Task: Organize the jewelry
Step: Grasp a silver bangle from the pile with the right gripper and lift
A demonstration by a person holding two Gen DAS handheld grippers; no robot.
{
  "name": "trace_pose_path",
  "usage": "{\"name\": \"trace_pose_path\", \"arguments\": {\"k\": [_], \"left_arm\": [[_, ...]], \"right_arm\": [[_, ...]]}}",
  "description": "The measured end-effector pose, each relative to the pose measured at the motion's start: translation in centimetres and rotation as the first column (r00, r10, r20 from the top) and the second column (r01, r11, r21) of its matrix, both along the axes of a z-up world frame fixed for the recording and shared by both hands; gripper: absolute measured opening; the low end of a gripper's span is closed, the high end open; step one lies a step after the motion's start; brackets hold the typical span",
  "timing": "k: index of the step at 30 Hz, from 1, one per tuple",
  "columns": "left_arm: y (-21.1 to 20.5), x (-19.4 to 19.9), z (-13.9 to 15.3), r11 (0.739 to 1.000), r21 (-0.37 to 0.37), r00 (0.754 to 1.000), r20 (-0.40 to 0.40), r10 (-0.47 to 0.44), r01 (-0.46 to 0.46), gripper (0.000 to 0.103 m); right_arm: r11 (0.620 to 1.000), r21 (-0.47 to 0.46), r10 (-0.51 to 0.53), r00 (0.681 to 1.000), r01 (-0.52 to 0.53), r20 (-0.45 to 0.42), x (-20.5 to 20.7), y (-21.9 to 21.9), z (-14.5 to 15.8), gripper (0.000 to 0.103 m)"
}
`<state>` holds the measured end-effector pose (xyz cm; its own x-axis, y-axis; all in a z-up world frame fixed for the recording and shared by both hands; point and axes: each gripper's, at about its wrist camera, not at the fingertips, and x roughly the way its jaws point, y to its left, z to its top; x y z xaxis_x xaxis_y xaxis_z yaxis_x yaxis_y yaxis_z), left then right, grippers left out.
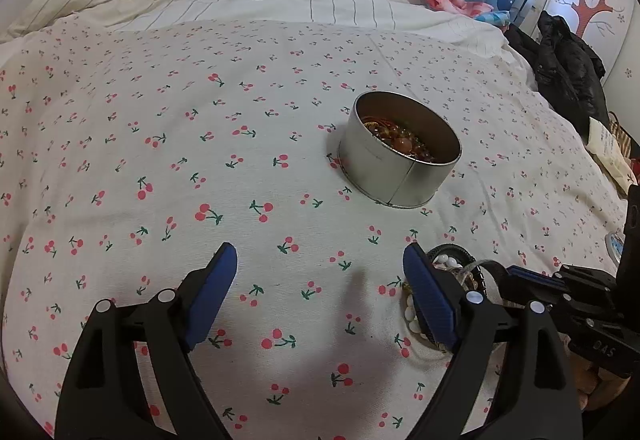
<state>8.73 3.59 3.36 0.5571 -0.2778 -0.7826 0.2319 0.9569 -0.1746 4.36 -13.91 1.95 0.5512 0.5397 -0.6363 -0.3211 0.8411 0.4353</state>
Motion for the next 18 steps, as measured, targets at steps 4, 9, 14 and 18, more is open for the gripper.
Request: {"name": "trace_pose_path", "arguments": {"k": [4,9,14,18], "left_arm": [[0.1,0.1,0.0,1.000,-0.003,1.000,0.001,0.005,-0.005,0.082],[0.5,0.0,0.3,1.000,-0.019,1.000,0.009,0.018,-0.018,0.083],[0.7,-0.1,0.6,0.999,-0.021,1.000,0.017,0.025,-0.025,0.084],[0.3,-0.3,0.8,1.000,-0.008,1.000,0.024,0.006,-0.006,0.084]], "right_arm": [[0.999,-0.005,0.044,0.999,-0.044,0.010,-0.3,0.7,0.1,0.006],[0.997,-0.009,0.079,0.996,-0.079,0.039,-0.7,1.3,0.4,0.006],[1.000,-0.009,0.022,0.999,-0.022,0.045,-0.5,-0.3,0.8,0.006],[0.996,0.009,-0.091,0.995,0.091,0.036,0.0,-2.9,0.9,0.006]]}}
